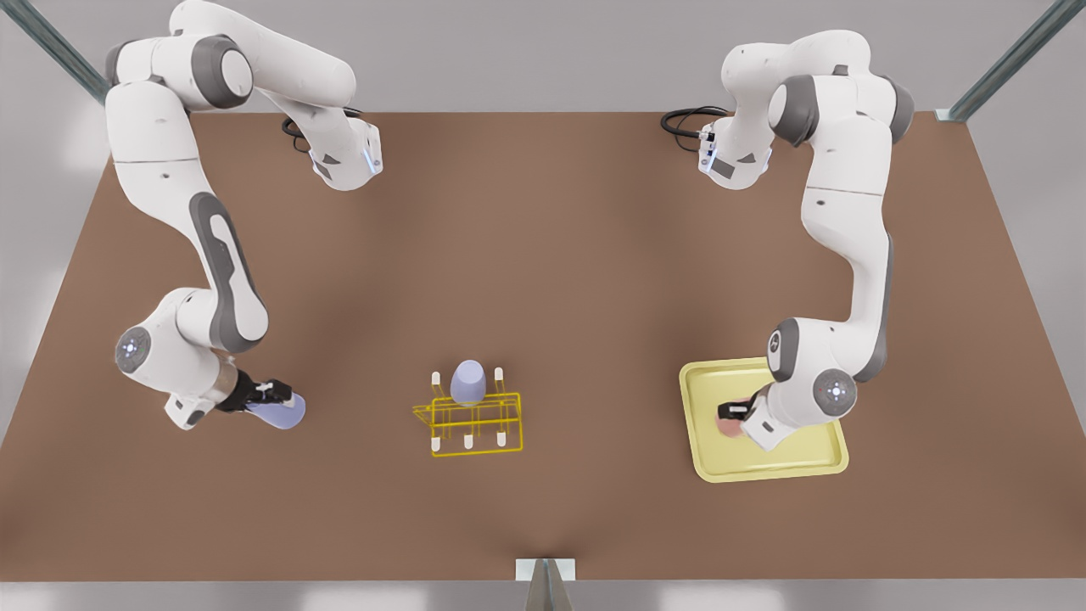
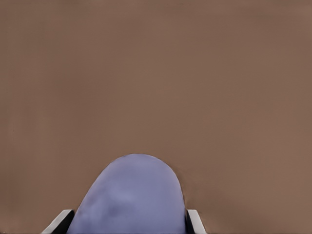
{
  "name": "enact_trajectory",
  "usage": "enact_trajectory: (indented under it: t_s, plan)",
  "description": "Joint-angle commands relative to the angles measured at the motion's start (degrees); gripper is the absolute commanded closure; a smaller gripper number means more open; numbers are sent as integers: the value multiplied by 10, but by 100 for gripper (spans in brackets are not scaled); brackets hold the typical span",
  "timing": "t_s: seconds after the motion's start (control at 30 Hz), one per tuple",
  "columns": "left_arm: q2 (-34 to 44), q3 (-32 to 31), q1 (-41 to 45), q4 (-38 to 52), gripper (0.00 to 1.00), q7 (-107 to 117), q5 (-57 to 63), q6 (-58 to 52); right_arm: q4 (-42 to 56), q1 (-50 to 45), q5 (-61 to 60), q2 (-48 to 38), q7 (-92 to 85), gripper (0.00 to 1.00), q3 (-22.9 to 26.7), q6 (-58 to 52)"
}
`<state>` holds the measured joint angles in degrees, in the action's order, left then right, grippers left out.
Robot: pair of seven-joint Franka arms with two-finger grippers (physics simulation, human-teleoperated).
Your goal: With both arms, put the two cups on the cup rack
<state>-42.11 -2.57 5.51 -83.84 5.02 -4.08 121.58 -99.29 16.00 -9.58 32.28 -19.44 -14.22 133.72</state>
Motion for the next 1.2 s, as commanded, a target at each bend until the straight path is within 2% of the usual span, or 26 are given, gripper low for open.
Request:
enact_trajectory:
  t_s: [0.0, 0.17, 0.33, 0.43, 0.53, 0.7, 0.87, 1.07, 1.1, 1.17]
  plan:
    - [0, -5, 0, 15, 17, 69, -1, -58, 23, -22, -54, -1, 53, 16, -7, -40]
    - [-9, -27, 7, 71, 17, 169, -46, -83, 146, -94, -71, 22, 196, 15, -7, -110]
    - [-18, -76, 20, 141, 18, 279, -46, -108, 370, -135, -82, 164, 309, 15, -47, -209]
    - [-47, -92, 20, 181, 18, 294, -47, -100, 416, -148, -98, 211, 321, 15, -66, -209]
    - [-82, -134, 21, 240, 18, 348, -47, -97, 416, -159, -113, 212, 321, 15, -66, -203]
    - [-112, -181, 21, 257, 18, 367, -80, 27, 408, -159, -117, 206, 319, 15, -80, -210]
    - [-131, -184, 63, 280, 18, 369, -98, 121, 400, -159, -110, 206, 313, 15, -79, -213]
    - [-159, -212, 100, 320, 18, 391, -105, 175, 394, -165, -110, 215, 310, 14, -78, -213]
    - [-162, -221, 100, 321, 18, 390, -107, 175, 394, -166, -110, 215, 310, 1, -78, -213]
    - [-162, -228, 107, 320, 18, 392, -107, 175, 394, -166, -110, 216, 309, 0, -78, -213]
